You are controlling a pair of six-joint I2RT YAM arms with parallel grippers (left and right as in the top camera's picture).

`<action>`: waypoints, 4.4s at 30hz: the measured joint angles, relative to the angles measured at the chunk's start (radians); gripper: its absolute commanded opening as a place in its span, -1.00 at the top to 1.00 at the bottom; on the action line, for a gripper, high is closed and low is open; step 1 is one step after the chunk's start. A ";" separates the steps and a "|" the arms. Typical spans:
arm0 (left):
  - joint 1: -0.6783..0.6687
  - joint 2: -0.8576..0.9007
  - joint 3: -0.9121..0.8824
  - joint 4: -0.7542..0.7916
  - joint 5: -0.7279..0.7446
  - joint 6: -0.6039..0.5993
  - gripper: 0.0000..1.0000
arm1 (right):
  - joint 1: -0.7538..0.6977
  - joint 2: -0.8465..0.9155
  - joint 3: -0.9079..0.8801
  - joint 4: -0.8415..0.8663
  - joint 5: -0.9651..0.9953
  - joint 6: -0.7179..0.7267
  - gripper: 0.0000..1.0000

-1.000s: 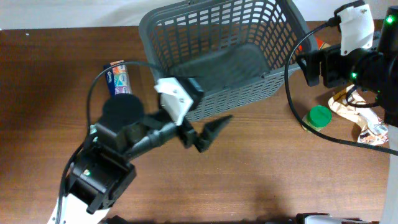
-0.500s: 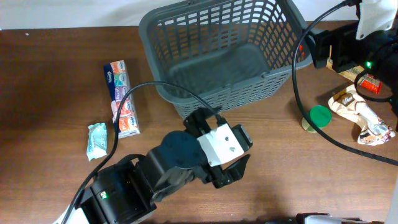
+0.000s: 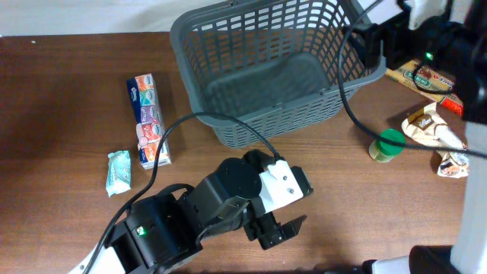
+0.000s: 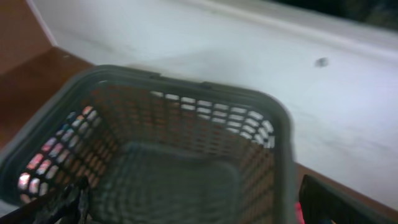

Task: Pack container

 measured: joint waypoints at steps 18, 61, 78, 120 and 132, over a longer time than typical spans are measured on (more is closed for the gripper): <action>-0.001 0.047 0.002 -0.056 -0.133 -0.213 -0.99 | 0.000 0.246 0.000 -0.127 -0.043 0.003 -0.66; 0.011 0.399 0.003 -0.043 -0.591 -0.823 0.96 | 0.000 0.298 0.000 -0.115 0.178 0.110 0.92; 0.125 0.399 0.003 0.030 -0.602 -0.842 0.96 | 0.000 0.325 0.000 -0.151 0.239 0.110 0.92; 0.304 0.399 0.003 0.060 -0.602 -0.842 0.97 | 0.000 0.325 0.000 -0.271 0.256 0.110 0.92; 0.315 0.399 0.003 0.060 -0.618 -0.837 0.96 | 0.000 0.325 0.000 -0.297 0.256 0.110 0.93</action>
